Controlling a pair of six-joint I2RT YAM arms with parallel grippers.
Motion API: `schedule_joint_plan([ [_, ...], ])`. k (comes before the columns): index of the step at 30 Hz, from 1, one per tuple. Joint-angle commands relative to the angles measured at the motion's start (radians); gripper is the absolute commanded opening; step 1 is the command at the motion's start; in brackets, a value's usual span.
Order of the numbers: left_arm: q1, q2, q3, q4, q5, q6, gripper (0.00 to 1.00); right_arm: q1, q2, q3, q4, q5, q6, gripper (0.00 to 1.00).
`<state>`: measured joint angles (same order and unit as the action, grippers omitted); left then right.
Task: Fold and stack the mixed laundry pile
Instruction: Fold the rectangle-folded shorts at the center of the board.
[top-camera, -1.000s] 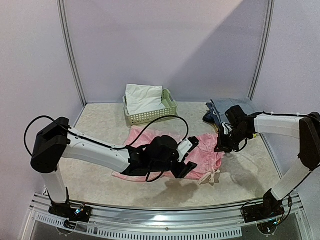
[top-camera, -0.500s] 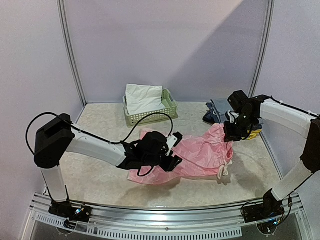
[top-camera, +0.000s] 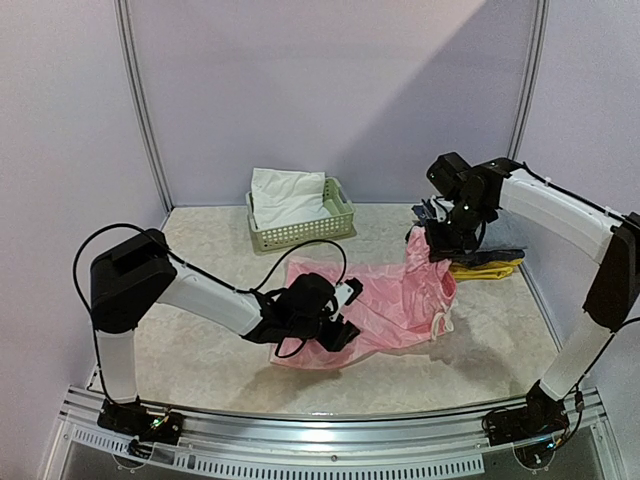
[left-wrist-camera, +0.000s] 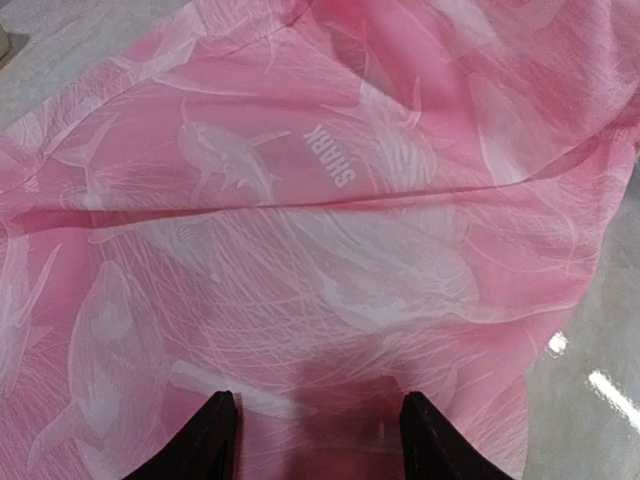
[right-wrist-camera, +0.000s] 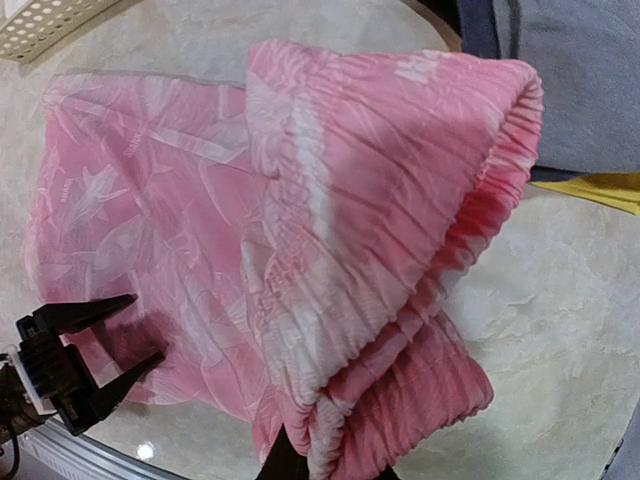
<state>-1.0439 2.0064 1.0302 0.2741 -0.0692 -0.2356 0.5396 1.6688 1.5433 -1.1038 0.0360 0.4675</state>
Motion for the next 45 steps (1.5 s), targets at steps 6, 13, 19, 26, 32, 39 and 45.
schedule_joint_plan([
  [6, 0.017, 0.057, -0.032, 0.112, 0.061, 0.001, 0.55, 0.083, 0.099, 0.164, 0.06, -0.157, 0.054, 0.0],
  [13, 0.018, -0.003, -0.08, 0.134, 0.062, -0.001, 0.55, 0.099, 0.171, 0.169, 0.226, -0.324, 0.106, 0.0],
  [19, 0.018, -0.186, -0.159, 0.079, 0.062, -0.002, 0.56, 0.1, 0.23, 0.158, 0.297, -0.384, 0.134, 0.0],
  [26, 0.028, -0.438, -0.249, -0.123, -0.104, -0.026, 0.58, 0.1, 0.245, 0.144, 0.303, -0.39, 0.125, 0.0],
  [32, 0.073, -0.46, -0.291, -0.235, -0.214, -0.039, 0.56, 0.1, 0.234, 0.149, 0.298, -0.408, 0.106, 0.0],
  [39, 0.125, -0.36, -0.316, -0.168, -0.178, -0.078, 0.51, 0.1, 0.232, 0.179, 0.277, -0.46, 0.083, 0.0],
  [45, 0.13, -0.282, -0.299, -0.131, -0.155, -0.087, 0.46, 0.101, 0.233, 0.196, 0.293, -0.486, 0.099, 0.0],
])
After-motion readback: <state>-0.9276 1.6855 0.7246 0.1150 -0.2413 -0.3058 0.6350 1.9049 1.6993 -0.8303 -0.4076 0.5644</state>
